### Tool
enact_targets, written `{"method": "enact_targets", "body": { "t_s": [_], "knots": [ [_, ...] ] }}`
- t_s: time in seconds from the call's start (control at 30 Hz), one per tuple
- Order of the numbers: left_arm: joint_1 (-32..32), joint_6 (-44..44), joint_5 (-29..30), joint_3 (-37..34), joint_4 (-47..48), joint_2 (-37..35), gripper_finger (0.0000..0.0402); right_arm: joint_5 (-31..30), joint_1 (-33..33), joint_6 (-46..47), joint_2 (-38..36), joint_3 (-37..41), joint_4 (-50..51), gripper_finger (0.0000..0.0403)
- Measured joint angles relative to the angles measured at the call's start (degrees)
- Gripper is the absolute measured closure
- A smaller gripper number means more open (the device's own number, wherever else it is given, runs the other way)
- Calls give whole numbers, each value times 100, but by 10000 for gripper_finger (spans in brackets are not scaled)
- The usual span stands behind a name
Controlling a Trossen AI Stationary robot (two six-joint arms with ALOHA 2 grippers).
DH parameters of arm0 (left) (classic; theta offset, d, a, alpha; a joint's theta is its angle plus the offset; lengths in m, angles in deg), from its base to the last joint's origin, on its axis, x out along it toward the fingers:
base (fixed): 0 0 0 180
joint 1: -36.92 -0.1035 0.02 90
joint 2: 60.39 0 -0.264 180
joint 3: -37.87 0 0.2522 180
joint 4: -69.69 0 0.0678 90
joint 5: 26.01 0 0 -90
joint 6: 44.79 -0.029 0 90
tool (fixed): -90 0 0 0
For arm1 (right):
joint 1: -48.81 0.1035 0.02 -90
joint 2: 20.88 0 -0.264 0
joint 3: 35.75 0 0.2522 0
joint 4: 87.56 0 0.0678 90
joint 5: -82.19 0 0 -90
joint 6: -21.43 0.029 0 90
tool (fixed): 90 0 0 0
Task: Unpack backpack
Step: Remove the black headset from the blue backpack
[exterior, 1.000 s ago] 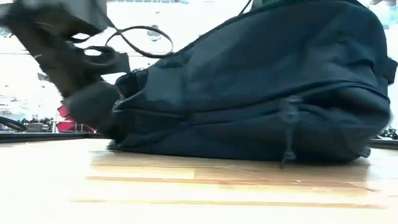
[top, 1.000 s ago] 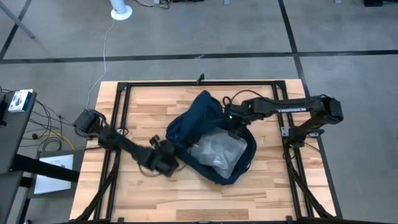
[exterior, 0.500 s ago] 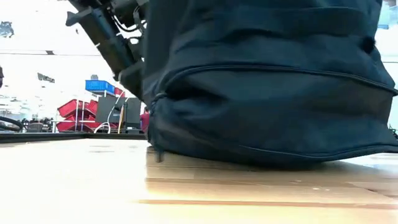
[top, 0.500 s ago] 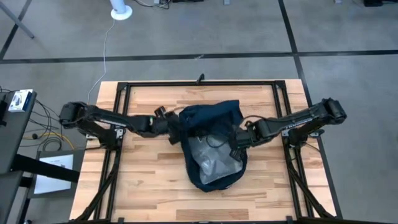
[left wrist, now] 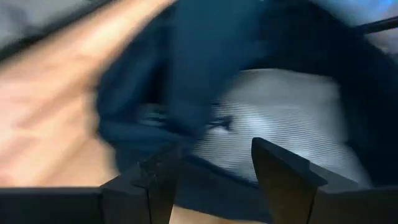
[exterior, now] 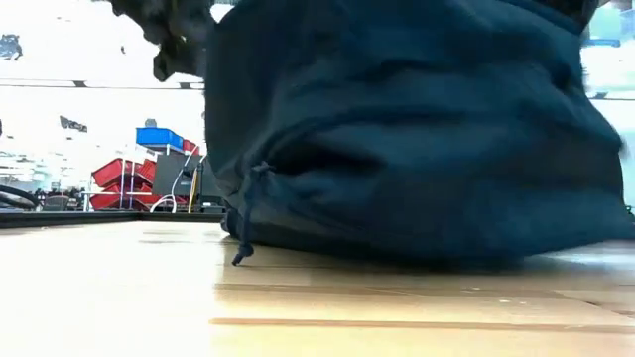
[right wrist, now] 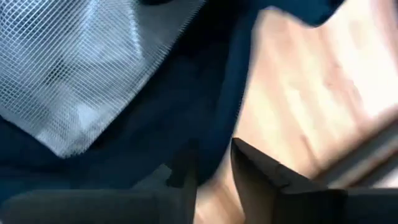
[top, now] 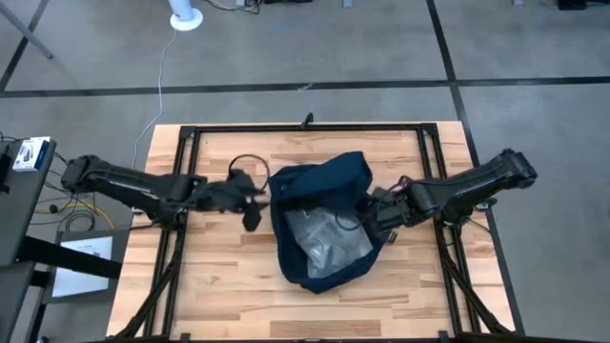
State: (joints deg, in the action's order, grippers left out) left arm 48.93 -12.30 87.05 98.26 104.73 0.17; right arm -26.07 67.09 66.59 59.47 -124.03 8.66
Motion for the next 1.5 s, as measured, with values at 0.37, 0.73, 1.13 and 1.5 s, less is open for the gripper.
{"method": "enact_targets", "body": {
  "t_s": [0.37, 0.73, 1.13, 1.5],
  "knots": [
    [2277, 662, 1581, 2, -2297, 895, 217, 4, 285, -1283, -440, -472, -1343, 216],
    [2961, 1041, 1847, 2, -2303, 1632, 217, 30, 353, -3698, 646, -14, -4219, 208],
    [3382, 1663, 1836, 2, 625, 644, 217, 446, -1164, -4447, 2614, -597, -5762, 208],
    [3412, 1639, 1847, 2, 980, 492, 217, 1082, -1661, -4611, 3059, -688, -5401, 208]
  ]
}}
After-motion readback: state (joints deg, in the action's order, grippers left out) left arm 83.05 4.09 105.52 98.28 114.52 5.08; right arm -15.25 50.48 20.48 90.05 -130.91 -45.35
